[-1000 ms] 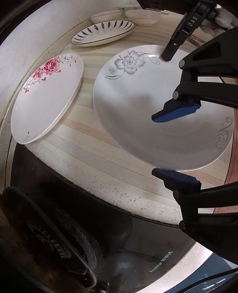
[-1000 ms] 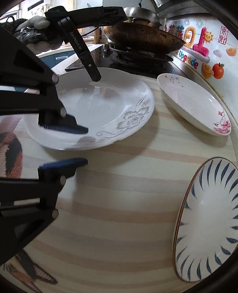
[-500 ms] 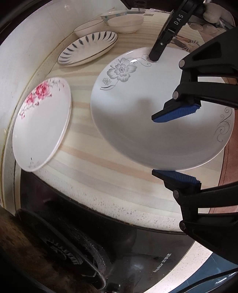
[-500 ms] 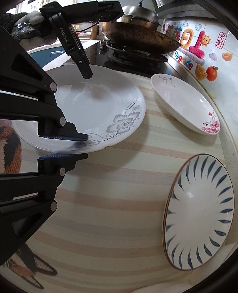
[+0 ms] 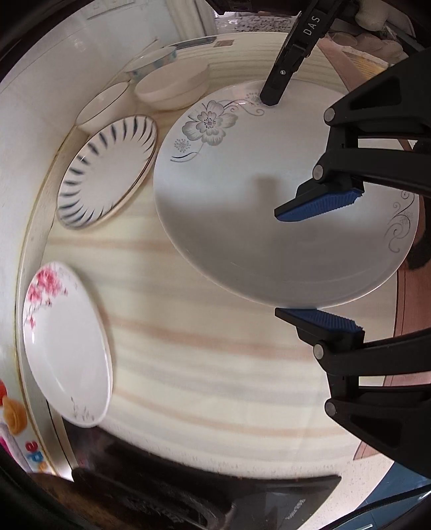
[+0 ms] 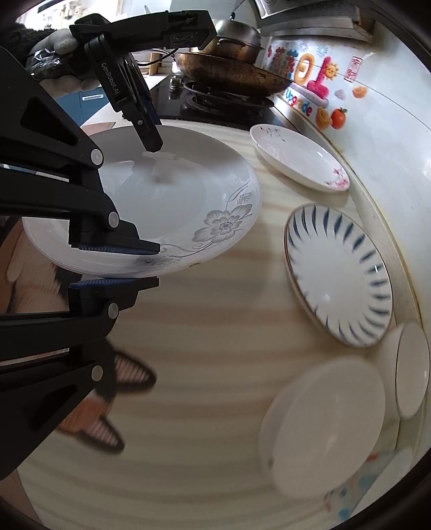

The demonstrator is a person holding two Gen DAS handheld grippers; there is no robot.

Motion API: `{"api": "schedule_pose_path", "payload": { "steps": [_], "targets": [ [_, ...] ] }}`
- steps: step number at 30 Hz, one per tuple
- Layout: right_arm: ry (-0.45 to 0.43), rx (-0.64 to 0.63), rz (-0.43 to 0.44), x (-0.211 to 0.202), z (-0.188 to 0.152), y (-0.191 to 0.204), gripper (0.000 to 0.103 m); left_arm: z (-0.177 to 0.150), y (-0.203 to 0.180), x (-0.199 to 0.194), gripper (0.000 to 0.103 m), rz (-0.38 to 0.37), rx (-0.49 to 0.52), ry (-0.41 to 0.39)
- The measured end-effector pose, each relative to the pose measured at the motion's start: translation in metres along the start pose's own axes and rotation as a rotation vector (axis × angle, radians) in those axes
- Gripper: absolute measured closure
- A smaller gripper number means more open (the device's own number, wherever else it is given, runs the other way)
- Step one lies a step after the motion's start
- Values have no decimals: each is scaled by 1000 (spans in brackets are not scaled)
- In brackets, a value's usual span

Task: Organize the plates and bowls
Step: 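Lift the grey-flower plate with the right gripper toward the pink-flower plate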

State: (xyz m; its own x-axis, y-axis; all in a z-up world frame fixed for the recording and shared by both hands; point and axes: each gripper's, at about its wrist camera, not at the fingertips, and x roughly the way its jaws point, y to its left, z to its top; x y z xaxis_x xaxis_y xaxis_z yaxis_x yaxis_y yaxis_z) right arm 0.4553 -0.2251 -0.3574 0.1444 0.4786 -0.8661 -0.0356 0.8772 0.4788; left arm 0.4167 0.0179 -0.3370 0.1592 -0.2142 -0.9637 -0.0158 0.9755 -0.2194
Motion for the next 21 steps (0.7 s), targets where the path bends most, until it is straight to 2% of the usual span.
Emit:
{"api": "schedule_pose_path", "payload": {
  "steps": [8,21],
  "targets": [
    [-3,76,-36,-15,-17,-57,89,-4,-45,27,54,14,59,33],
    [7,89,-37,-13,-24,-92,89,-12,-58,30,54,61,72,25]
  ]
}}
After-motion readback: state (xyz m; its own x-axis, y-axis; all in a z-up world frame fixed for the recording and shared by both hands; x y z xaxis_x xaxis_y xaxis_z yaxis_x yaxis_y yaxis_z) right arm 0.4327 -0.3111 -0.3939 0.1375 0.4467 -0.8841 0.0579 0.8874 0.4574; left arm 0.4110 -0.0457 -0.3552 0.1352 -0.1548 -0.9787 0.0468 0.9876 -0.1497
